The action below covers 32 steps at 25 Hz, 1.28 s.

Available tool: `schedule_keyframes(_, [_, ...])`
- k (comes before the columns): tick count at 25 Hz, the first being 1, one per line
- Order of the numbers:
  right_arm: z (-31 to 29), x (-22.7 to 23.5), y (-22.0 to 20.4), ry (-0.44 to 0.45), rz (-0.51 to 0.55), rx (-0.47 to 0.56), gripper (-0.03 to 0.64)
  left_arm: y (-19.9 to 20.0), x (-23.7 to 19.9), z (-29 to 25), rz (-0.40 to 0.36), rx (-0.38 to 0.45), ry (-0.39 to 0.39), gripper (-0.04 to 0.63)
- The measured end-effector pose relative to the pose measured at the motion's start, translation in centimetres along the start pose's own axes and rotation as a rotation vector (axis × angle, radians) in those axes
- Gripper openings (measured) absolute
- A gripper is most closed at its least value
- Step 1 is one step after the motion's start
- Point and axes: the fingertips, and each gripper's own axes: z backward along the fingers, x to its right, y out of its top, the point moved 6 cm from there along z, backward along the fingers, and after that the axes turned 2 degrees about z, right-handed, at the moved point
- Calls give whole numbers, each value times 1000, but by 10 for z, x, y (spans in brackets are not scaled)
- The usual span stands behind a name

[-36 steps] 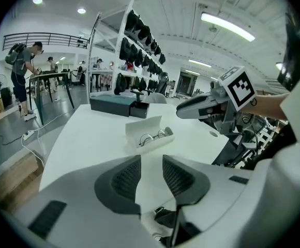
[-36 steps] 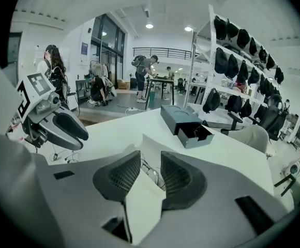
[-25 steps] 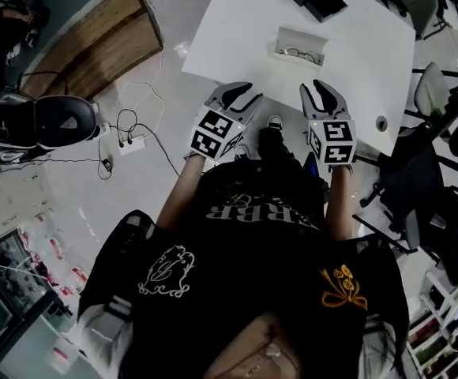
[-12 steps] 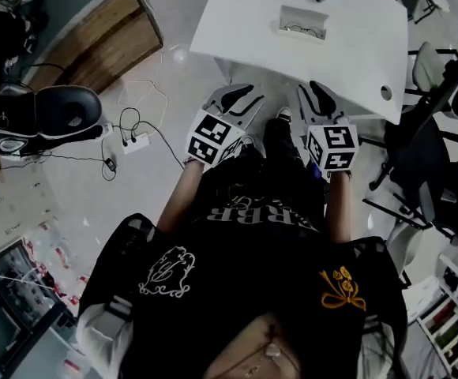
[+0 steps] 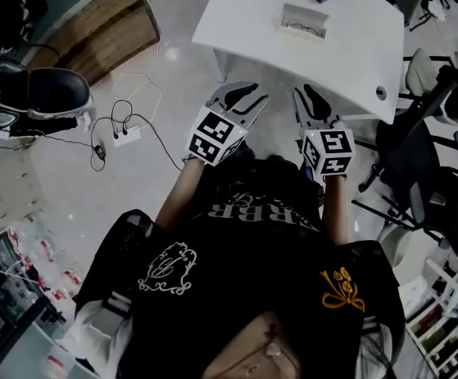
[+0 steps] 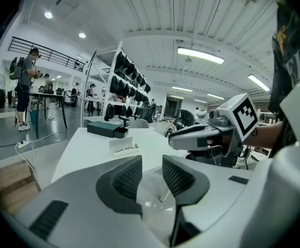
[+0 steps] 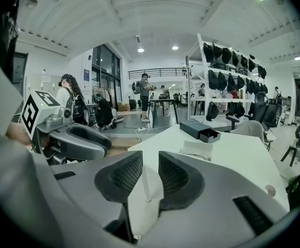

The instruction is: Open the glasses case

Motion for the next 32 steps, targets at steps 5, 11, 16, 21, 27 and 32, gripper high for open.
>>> schedule_keyframes(5, [5,-10,-6,47,13,-9,96,-11,11,10,28,-11,38,133])
schedule_keyframes(11, [31,-6,-15,54,-13,8,31,-13,39,13,50,-13,75,127])
schedule_keyframes(16, [63,4,-24,77,-29,28,15,-8,73,13,52,11,99,90])
schedule_keyframes(21, [88,7,-35,119,-30,55,14,-14,104,13,61,16,121,48])
schedule_keyframes(27, [114,6,-43,190,32,48,14,-19,141,15,61,21,132,38])
schedule_keyframes(32, [127,8,-53,212,35,48,14,-25,161,18,60,25,147,37])
